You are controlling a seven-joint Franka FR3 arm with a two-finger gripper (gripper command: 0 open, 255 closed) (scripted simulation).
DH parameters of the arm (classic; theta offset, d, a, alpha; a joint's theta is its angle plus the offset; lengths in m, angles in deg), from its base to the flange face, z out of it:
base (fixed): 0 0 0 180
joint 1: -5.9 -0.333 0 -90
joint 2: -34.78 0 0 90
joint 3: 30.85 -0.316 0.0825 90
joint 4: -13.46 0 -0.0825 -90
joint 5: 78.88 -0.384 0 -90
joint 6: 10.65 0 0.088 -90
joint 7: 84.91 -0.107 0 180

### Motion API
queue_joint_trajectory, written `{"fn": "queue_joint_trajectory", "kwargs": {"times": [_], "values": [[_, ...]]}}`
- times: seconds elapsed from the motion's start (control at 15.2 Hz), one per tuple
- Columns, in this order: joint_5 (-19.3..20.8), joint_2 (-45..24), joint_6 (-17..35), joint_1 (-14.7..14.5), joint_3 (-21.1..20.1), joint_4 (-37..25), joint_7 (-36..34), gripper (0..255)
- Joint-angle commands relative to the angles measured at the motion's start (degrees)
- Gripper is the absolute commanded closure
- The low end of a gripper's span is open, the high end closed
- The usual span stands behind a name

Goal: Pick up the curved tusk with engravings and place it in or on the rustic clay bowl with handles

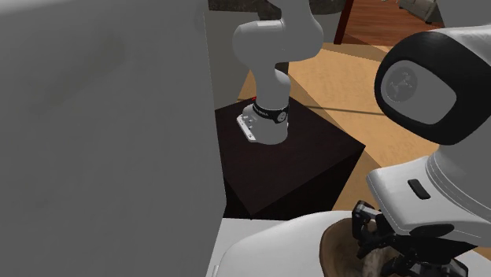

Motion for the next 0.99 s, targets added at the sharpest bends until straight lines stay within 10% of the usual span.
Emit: {"fn": "queue_joint_trajectory", "kwargs": {"times": [0.0, 0.07, 0.13, 0.92], "values": [[0.0, 0.0, 0.02, 0.0, 0.0, 0.01, 0.0, 255], [0.0, 0.0, 0.02, 0.0, 0.0, 0.01, 0.0, 255], [0.0, 0.0, 0.02, 0.0, 0.0, 0.01, 0.0, 0], [-1.04, 4.24, -7.15, -0.18, -0.27, -2.95, 0.69, 0]]}}
